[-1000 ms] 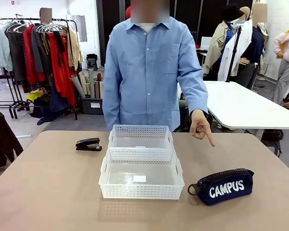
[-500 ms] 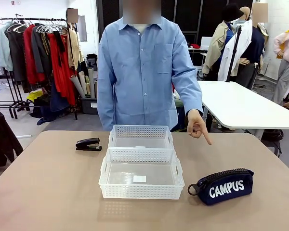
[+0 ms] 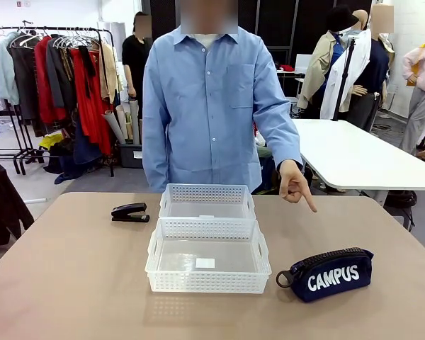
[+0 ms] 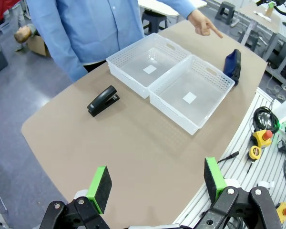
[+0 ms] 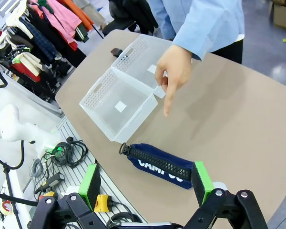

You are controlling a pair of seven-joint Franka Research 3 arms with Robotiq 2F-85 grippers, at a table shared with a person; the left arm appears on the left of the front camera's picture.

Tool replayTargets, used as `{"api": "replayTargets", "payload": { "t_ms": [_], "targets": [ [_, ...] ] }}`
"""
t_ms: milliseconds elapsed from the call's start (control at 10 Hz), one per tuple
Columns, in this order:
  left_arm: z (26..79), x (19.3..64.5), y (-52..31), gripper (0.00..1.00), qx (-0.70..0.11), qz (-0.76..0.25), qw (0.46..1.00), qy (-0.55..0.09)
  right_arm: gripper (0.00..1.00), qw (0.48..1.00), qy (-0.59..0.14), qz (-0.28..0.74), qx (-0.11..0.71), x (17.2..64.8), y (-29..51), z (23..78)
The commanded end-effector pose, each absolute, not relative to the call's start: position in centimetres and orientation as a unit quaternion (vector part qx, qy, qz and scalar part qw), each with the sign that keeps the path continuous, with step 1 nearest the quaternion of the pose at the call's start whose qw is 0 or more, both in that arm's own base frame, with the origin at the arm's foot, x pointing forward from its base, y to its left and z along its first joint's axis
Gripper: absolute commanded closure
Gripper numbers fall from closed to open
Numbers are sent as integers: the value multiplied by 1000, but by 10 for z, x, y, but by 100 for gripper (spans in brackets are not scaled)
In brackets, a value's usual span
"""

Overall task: Distribute items into two baskets.
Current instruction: Pick up the Pencil pouch that the person points to.

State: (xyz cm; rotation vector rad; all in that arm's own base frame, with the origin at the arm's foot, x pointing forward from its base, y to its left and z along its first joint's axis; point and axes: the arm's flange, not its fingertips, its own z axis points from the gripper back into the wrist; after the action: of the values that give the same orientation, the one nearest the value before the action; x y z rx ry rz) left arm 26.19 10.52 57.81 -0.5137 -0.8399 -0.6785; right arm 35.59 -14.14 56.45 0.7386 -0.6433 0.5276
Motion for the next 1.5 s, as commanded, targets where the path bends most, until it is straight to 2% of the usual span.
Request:
{"api": "replayTargets", "payload": {
  "t_ms": [0, 400, 500, 600, 900, 1400],
  "targets": [
    [578, 262, 105, 0, -247, -324, 822, -397, 0, 845, -311, 253, 355, 356, -140, 567],
    [578, 262, 105, 0, -247, -324, 822, -397, 0, 853, -290, 263, 344, 364, -134, 566],
    [578, 262, 105, 0, -247, -324, 822, -397, 0, 860, -256, 318, 306, 376, -113, 561],
    [578, 262, 105, 0, -247, -324, 822, -397, 0, 860, -256, 318, 306, 376, -113, 561],
    [578, 262, 105, 0, -247, -324, 822, -397, 0, 866, -206, 406, 209, 388, -84, 546],
    [578, 262, 105, 0, -247, -324, 822, -397, 0, 786, -159, 588, 105, 394, -51, 509]
  ]
}}
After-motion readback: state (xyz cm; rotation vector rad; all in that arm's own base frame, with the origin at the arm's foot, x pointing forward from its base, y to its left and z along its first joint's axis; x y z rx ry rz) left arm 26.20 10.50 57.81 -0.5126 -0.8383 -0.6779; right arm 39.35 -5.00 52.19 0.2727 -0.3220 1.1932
